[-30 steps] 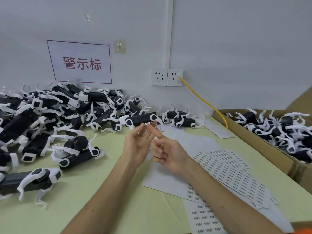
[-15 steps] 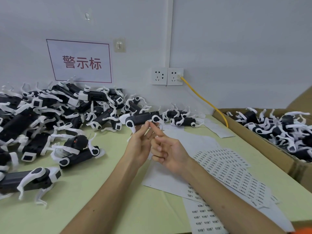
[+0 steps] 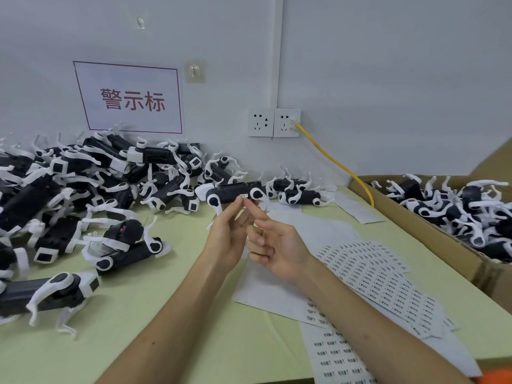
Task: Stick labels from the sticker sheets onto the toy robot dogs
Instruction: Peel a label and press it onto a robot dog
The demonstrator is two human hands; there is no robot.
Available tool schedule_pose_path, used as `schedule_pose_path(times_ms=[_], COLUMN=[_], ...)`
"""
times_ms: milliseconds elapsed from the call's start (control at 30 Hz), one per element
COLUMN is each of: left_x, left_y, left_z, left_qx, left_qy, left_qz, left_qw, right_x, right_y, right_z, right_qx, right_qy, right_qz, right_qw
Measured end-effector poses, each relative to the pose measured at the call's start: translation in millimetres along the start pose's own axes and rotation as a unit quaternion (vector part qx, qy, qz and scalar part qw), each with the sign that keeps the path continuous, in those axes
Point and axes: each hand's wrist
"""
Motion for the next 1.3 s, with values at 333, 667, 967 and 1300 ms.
schedule_pose_path(times_ms=[333,667,967,1300], left_x=[4.4,4.0,6.5,5.0], left_y=[0.2,-0.8,-2.6,-3.1], left_z=[4.6,4.2,6.3,6.1], left_qx=[-0.021,-0.020,-0.047,-0.059], left_qy=[0.023,0.008,0.021,0.035], left_qz=[-0.020,-0.011,0.004,0.005], left_qw=[0.999,1.000,0.999,0.998], right_x=[-1.9,-0.5,1.8,2.4], right_y=[-1.0,-2.7,0.0,0.3], right_z=[-2.0,-2.0,0.1,0.2], right_qx=[-0.017,-0.012,-0.012,-0.009], right_qy=[0.010,-0.002,-0.014,-0.005], right_qz=[-0.001,0.008,0.004,0.009], right_qw=[1.000,1.000,1.000,1.000])
Point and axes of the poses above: each hand's wrist, its own z-axis towards the middle knuckle, its own x-axis out of the back of the hand, y = z × x, and after that the axes turned 14 degrees about -z, right-handed
